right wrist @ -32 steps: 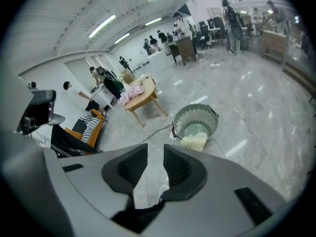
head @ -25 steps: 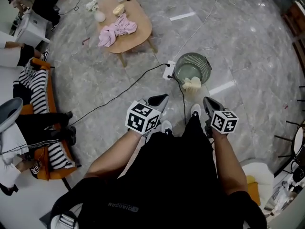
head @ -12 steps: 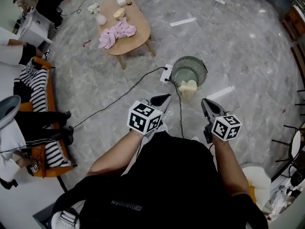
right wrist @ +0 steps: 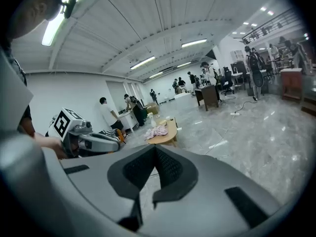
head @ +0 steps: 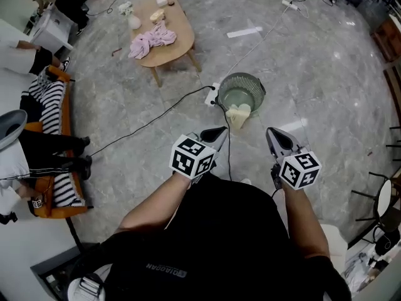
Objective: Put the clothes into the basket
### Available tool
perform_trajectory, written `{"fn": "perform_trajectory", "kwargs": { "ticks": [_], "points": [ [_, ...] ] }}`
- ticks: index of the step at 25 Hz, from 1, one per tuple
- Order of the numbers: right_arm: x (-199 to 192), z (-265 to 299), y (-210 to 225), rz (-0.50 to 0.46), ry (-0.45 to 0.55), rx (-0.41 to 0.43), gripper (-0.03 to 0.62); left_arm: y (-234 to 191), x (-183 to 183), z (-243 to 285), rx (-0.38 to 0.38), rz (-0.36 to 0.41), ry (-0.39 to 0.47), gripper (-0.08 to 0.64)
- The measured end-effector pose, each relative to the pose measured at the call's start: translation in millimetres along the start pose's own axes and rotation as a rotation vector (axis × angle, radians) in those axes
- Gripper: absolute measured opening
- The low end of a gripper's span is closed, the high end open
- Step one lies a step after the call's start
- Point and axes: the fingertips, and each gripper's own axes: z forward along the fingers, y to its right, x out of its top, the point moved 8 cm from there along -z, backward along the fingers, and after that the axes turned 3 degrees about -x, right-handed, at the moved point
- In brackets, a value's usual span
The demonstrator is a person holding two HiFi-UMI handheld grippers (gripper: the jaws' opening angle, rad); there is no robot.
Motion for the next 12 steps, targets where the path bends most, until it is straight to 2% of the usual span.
{"fn": "perform_trajectory", "kwargs": {
  "ticks": [12],
  "points": [
    [-39.7,-35.1,8.9,0.045,-0.027,0.023,0.014,32.4,-19.6,8.9,0.047,-0.007,-0.038,0.0]
  ]
}}
